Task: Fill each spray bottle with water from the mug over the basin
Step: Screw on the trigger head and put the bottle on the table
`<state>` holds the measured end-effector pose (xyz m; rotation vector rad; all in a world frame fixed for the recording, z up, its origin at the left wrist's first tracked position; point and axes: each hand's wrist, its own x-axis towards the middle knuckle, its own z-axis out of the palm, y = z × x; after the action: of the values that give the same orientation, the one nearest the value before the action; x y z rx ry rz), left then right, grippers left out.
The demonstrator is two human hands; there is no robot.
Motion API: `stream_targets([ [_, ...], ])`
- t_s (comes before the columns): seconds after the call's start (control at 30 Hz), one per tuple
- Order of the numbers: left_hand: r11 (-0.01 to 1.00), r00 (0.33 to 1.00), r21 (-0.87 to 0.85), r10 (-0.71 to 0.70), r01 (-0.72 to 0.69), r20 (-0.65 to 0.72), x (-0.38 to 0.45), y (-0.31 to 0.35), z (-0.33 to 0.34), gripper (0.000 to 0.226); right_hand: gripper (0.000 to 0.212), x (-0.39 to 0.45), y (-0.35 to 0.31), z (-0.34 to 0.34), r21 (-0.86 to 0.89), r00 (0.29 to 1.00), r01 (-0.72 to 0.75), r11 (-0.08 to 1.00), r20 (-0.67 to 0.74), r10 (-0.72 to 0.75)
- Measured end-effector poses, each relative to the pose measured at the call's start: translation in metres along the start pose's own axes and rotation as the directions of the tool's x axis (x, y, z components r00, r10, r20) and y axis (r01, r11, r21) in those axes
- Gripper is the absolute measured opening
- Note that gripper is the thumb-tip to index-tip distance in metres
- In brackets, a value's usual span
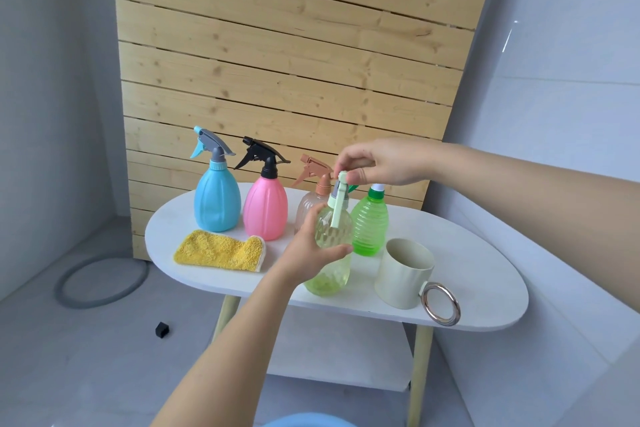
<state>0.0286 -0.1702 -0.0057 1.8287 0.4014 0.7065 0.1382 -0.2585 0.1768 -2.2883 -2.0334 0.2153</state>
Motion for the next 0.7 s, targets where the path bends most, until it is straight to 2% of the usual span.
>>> stream_targets([
  [0.13, 1.0, 0.999, 0.005, 0.01, -0.009, -0.04, 0.001, -0.003, 0.004, 0.072, 0.016, 0.002, -0.006, 0.006, -0.015, 0.995, -0.002, 1.0, -0.098, 0.0],
  [0.2, 1.0, 0.999, 0.01, 0.014, -0.014, -0.051, -0.001, -0.002, 0.006, 0.07, 0.021, 0.005, -0.011, 0.009, -0.077, 0.987, -0.011, 0.997, -0.16, -0.001],
  [0.27, 1.0, 0.998, 0.018, 0.008, -0.007, -0.061, -0.002, -0.002, 0.007, 0.078, 0.028, 0.009, -0.017, 0.012, -0.123, 0.976, -0.04, 0.992, -0.217, 0.012],
  [0.4, 0.998, 0.996, 0.029, 0.049, -0.047, -0.074, -0.001, -0.002, 0.008, 0.081, 0.042, 0.021, -0.03, 0.016, -0.217, 0.942, -0.161, 0.963, -0.326, 0.084],
  [0.6, 0.998, 0.995, 0.035, 0.048, -0.045, -0.084, 0.001, -0.004, 0.009, 0.084, 0.055, 0.037, -0.044, 0.017, -0.278, 0.894, -0.357, 0.892, -0.379, 0.24],
  [0.7, 0.998, 0.996, 0.036, 0.047, -0.044, -0.08, 0.001, -0.005, 0.009, 0.086, 0.056, 0.036, -0.044, 0.017, -0.251, 0.882, -0.384, 0.889, -0.385, 0.272],
])
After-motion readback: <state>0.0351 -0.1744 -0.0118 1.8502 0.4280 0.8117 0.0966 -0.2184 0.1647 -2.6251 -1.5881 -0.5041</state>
